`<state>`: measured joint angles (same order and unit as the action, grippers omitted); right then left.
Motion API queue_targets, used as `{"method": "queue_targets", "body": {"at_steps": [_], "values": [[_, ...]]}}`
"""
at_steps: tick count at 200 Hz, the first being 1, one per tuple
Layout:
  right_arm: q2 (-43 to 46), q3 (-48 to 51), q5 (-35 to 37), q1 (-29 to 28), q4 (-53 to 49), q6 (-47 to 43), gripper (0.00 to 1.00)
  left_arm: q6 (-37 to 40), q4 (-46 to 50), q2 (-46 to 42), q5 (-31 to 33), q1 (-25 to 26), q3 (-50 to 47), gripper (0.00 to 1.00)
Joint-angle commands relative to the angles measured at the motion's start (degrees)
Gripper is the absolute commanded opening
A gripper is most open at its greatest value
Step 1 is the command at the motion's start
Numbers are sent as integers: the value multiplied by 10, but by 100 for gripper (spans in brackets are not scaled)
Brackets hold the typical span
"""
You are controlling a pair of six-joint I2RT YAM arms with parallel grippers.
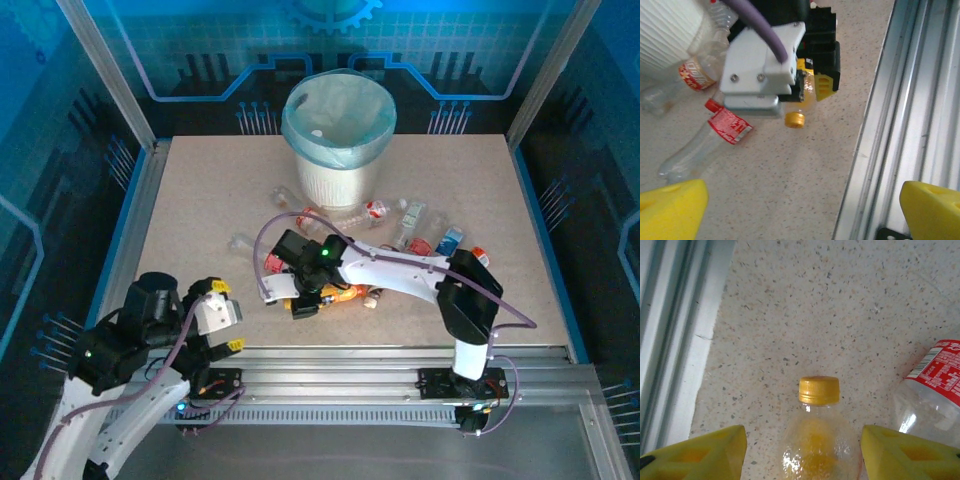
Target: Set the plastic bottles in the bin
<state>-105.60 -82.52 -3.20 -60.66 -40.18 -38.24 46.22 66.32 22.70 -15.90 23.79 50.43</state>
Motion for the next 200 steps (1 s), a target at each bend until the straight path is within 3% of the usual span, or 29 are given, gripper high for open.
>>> {"method": "queue_targets", "body": {"at_steps": [1,29,85,157,200], "values": [[-26,-31,35,-18,-17,-15,63,36,-12,-23,40,-1,-23,99],[-60,-54,63,-28,-34,-14,64,30,-48,-34,69,-1,-42,99],[-113,-93,83,-34,-54,-6,65,2,-160,-46,204,-1,-78,99],[-158,-120,104,-34,-66,-6,65,1,-200,-65,227,-1,-88,99],[-176,-139,95,-34,-75,-2,59,3,-198,-66,215,-1,-86,99]]}}
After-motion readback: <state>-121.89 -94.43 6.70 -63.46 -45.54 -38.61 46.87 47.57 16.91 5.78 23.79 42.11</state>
